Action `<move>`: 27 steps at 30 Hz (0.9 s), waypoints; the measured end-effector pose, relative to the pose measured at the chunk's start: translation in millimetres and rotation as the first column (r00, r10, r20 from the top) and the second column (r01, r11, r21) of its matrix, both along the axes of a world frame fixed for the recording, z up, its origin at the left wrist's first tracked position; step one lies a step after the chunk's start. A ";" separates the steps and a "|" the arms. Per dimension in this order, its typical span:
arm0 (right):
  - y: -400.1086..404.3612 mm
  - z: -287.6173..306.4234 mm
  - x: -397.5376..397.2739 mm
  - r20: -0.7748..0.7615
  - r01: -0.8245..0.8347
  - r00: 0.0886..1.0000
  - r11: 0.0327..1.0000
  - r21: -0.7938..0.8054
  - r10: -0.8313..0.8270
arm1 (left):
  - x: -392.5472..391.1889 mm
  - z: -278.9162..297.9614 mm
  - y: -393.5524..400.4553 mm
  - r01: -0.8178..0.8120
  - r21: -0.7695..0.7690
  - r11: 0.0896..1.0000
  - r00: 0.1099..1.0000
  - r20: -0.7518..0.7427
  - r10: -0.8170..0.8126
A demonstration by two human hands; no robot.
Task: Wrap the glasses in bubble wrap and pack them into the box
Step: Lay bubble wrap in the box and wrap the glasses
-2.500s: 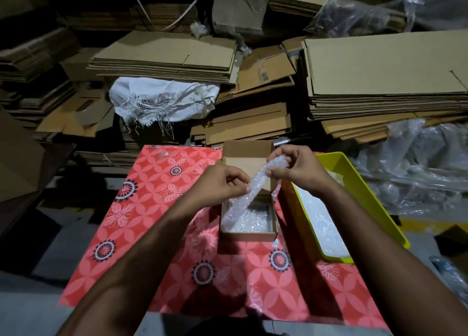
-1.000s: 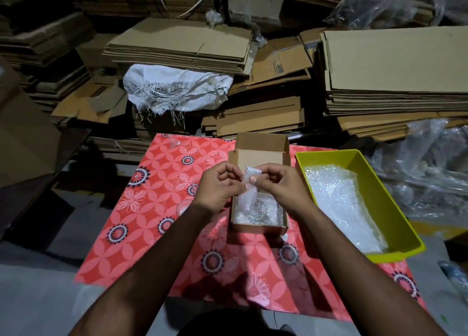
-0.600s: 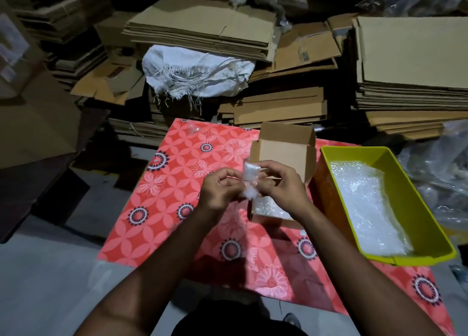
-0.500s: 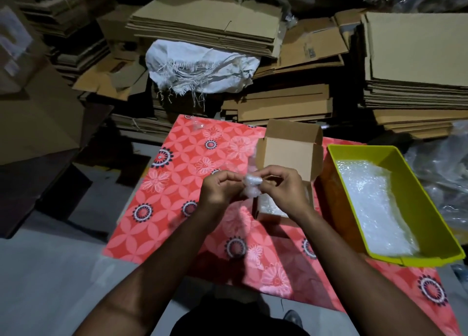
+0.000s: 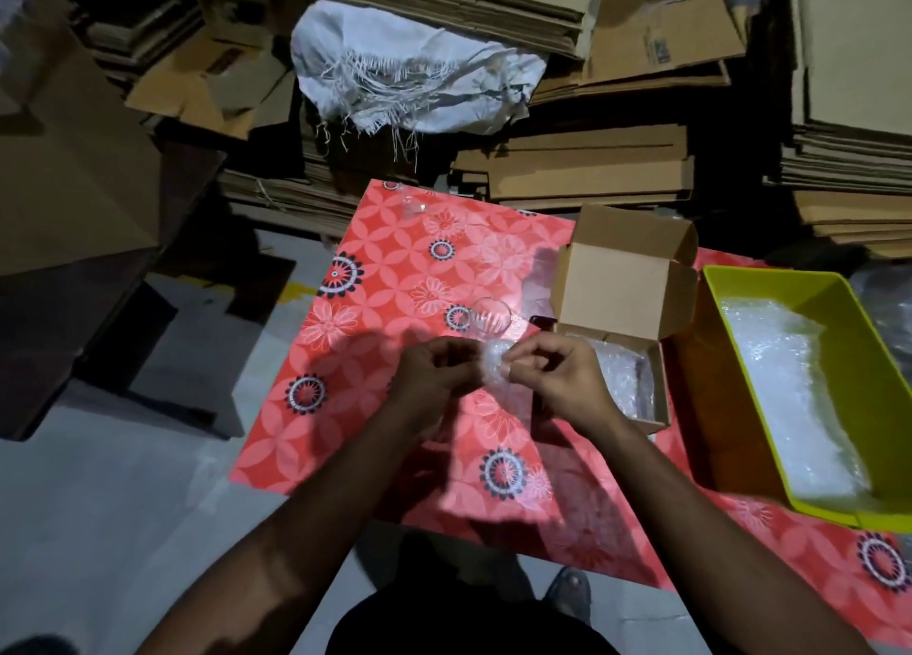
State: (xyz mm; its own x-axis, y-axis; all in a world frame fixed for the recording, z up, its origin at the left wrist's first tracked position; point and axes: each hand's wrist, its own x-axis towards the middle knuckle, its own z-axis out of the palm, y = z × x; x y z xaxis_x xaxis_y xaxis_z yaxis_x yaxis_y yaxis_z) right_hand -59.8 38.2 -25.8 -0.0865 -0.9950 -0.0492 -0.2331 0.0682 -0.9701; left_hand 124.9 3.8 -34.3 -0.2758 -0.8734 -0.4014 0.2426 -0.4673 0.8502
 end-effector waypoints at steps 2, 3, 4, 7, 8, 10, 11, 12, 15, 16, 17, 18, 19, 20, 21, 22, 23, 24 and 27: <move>-17.2 4.1 -1.0 -0.003 0.053 0.999 0.998 0.018 -0.053 | 8.1 -3.1 -14.6 0.032 -0.058 0.998 0.999 0.026 -0.031; -28.1 6.3 -2.5 -0.032 0.101 0.994 0.994 0.034 -0.100 | 12.8 -5.4 -23.1 0.047 -0.118 0.992 0.997 0.070 -0.039; -39.3 7.9 -3.4 -0.102 0.149 0.984 0.988 0.032 -0.145 | 17.0 -7.4 -32.0 0.063 -0.189 0.980 0.990 0.138 -0.038; -71.0 9.5 -4.6 -0.455 0.150 0.877 0.988 -0.044 -0.153 | 22.6 -17.6 -61.8 0.173 -0.350 0.920 0.918 0.397 -0.022; -80.0 9.1 -2.8 -0.552 0.087 0.829 0.996 -0.037 -0.093 | 21.7 -23.7 -72.8 0.238 -0.376 0.895 0.880 0.473 -0.035; -95.5 3.5 3.3 -0.710 -0.057 0.700 0.997 0.048 0.074 | 17.2 -37.2 -93.4 0.403 -0.384 0.830 0.793 0.599 -0.108; -101.9 -0.2 7.4 -0.769 -0.108 0.620 0.988 0.110 0.153 | 13.2 -42.6 -101.3 0.473 -0.370 0.799 0.758 0.633 -0.156; -107.2 -3.4 12.1 -0.810 -0.143 0.544 0.975 0.168 0.219 | 8.6 -47.4 -107.6 0.517 -0.354 0.779 0.741 0.641 -0.199; -117.2 -7.7 24.4 -0.842 -0.174 0.393 0.929 0.327 0.370 | -7.6 -55.3 -117.9 0.563 -0.333 0.757 0.738 0.615 -0.278; -119.4 -8.9 25.8 -0.840 -0.177 0.369 0.917 0.357 0.398 | -11.9 -58.9 -120.5 0.571 -0.325 0.754 0.729 0.623 -0.284; -120.7 -6.4 27.4 -0.838 -0.179 0.341 0.905 0.387 0.425 | -15.0 -61.5 -122.5 0.575 -0.316 0.755 0.720 0.633 -0.285; -122.8 -6.4 27.9 -0.832 -0.185 0.320 0.892 0.414 0.453 | -16.1 -64.7 -124.0 0.570 -0.303 0.763 0.722 0.628 -0.290; -125.0 -4.1 29.7 -0.822 -0.190 0.284 0.869 0.457 0.494 | -15.1 -67.8 -125.5 0.562 -0.293 0.774 0.731 0.614 -0.298; -127.6 -0.4 31.7 -0.809 -0.202 0.243 0.843 0.498 0.536 | -13.7 -71.4 -126.4 0.554 -0.296 0.778 0.744 0.596 -0.303; -130.2 4.9 35.0 -0.791 -0.206 0.191 0.812 0.546 0.581 | -12.0 -75.1 -126.9 0.548 -0.306 0.779 0.752 0.587 -0.299; -132.7 11.1 38.0 -0.777 -0.222 0.144 0.785 0.578 0.613 | -10.1 -77.4 -126.9 0.543 -0.317 0.778 0.757 0.586 -0.289; -134.1 17.7 40.1 -0.773 -0.231 0.083 0.766 0.600 0.630 | -8.2 -78.4 -127.1 0.534 -0.326 0.780 0.763 0.584 -0.278; -134.4 23.8 39.9 -0.790 -0.246 0.011 0.768 0.592 0.613 | -6.6 -79.3 -128.1 0.521 -0.331 0.787 0.772 0.576 -0.269; -131.4 30.3 29.8 -0.817 -0.229 -0.181 0.785 0.576 0.547 | -2.4 -81.1 -132.6 0.520 -0.340 0.784 0.781 0.560 -0.275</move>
